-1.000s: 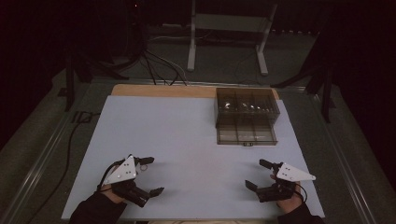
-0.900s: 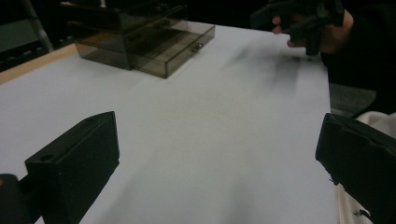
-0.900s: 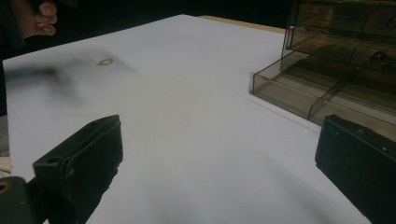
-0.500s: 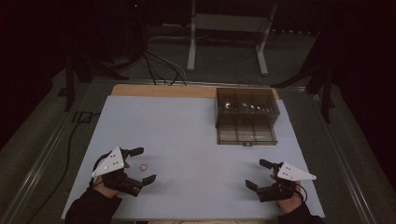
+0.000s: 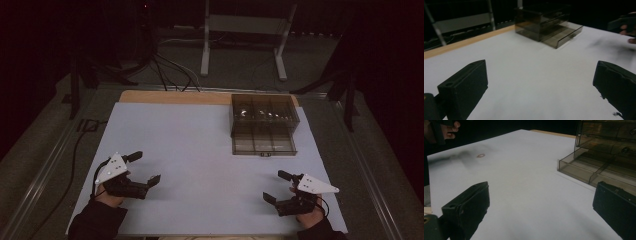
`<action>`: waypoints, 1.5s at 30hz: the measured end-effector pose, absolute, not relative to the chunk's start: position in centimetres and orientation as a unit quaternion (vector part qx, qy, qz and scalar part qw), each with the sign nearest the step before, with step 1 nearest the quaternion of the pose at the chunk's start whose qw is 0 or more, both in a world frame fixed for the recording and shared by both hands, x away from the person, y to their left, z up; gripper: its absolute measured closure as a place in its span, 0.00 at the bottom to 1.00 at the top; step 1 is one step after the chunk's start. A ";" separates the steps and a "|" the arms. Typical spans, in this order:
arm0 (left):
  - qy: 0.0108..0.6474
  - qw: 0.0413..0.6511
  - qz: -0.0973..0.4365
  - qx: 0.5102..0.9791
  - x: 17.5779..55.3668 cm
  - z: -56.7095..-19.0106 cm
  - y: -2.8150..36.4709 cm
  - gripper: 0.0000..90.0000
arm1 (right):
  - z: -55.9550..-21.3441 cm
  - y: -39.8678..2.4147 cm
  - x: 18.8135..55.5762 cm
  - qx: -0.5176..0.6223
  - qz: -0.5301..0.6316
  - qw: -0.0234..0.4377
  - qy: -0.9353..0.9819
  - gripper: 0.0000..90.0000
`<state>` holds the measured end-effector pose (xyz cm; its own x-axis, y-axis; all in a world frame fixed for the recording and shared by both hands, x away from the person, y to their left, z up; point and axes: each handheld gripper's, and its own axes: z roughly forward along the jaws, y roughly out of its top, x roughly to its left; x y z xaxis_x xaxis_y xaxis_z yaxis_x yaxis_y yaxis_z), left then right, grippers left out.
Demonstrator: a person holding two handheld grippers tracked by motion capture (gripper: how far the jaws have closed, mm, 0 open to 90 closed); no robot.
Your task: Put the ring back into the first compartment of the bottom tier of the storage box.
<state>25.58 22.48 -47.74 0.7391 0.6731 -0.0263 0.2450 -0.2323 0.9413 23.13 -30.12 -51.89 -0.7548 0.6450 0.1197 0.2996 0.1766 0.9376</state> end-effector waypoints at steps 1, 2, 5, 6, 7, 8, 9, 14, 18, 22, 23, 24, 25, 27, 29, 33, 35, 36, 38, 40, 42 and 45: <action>0.306 0.542 0.196 0.757 25.6 -47.8 22.6 0.01 | -51.9 -30.1 23.1 0.315 0.559 0.154 0.751 0.01; 0.311 0.540 0.195 0.758 25.7 -47.9 22.7 0.01 | -51.9 -30.1 23.1 0.315 0.558 0.154 0.752 0.01; 0.319 0.532 0.199 0.759 25.8 -48.1 22.9 0.01 | -51.9 -30.1 23.1 0.315 0.558 0.155 0.752 0.01; 0.321 0.530 0.201 0.758 25.9 -48.2 23.0 0.01 | -51.9 -30.1 23.1 0.315 0.558 0.154 0.752 0.01; 0.322 0.529 0.201 0.759 25.9 -48.3 23.0 0.01 | -51.9 -30.1 23.1 0.315 0.558 0.155 0.752 0.01; 0.325 0.526 0.202 0.760 25.9 -48.4 23.1 0.01 | -51.9 -30.1 23.1 0.315 0.557 0.155 0.752 0.01; 0.328 0.523 0.205 0.759 26.0 -48.4 23.1 0.01 | -51.9 -30.1 23.1 0.315 0.557 0.155 0.752 0.01; 0.342 0.513 0.209 0.759 26.2 -48.9 23.4 0.01 | -51.9 -30.1 23.1 0.316 0.557 0.156 0.752 0.01; 0.346 0.509 0.207 0.760 26.2 -49.2 23.6 0.01 | -51.9 -30.2 23.1 0.316 0.557 0.157 0.752 0.01; 0.351 0.504 0.201 0.763 26.2 -49.3 23.7 0.01 | -51.9 -30.1 23.2 0.316 0.557 0.156 0.752 0.01; 0.354 0.500 0.200 0.765 26.2 -49.2 23.6 0.01 | -51.9 -30.1 23.2 0.316 0.557 0.156 0.752 0.01; 0.356 0.493 0.203 0.767 26.2 -49.2 23.6 0.01 | -51.9 -30.1 23.2 0.316 0.557 0.156 0.752 0.01; 0.356 0.490 0.207 0.769 26.2 -49.2 23.6 0.01 | -51.9 -30.2 23.2 0.316 0.557 0.156 0.752 0.01; 0.360 0.480 0.209 0.772 26.2 -49.3 23.6 0.01 | -51.9 -30.2 23.2 0.317 0.557 0.156 0.752 0.01; 0.367 0.471 0.208 0.775 26.2 -49.4 23.7 0.01 | -51.9 -30.2 23.2 0.316 0.557 0.156 0.752 0.01; 0.375 0.457 0.200 0.781 26.3 -49.6 23.9 0.07 | -51.9 -30.1 23.2 0.316 0.557 0.155 0.752 0.01; 0.373 0.450 0.191 0.788 26.3 -49.7 23.8 0.10 | -51.9 -30.1 23.2 0.316 0.557 0.155 0.752 0.01; 0.373 0.450 0.191 0.788 26.3 -49.7 23.8 0.11 | -51.9 -30.1 23.2 0.316 0.557 0.155 0.752 0.01; 0.376 0.441 0.183 0.794 26.5 -50.1 23.6 0.14 | -51.9 -30.1 23.2 0.316 0.557 0.156 0.752 0.01; 0.376 0.432 0.182 0.799 26.6 -50.4 23.4 0.18 | -51.9 -30.1 23.2 0.317 0.556 0.156 0.752 0.01; 0.379 0.430 0.173 0.801 26.7 -50.6 23.3 0.19 | -51.9 -30.1 23.2 0.317 0.556 0.155 0.753 0.01; 0.383 0.424 0.175 0.802 26.8 -50.9 23.1 0.29 | -51.9 -30.1 23.2 0.317 0.557 0.156 0.752 0.01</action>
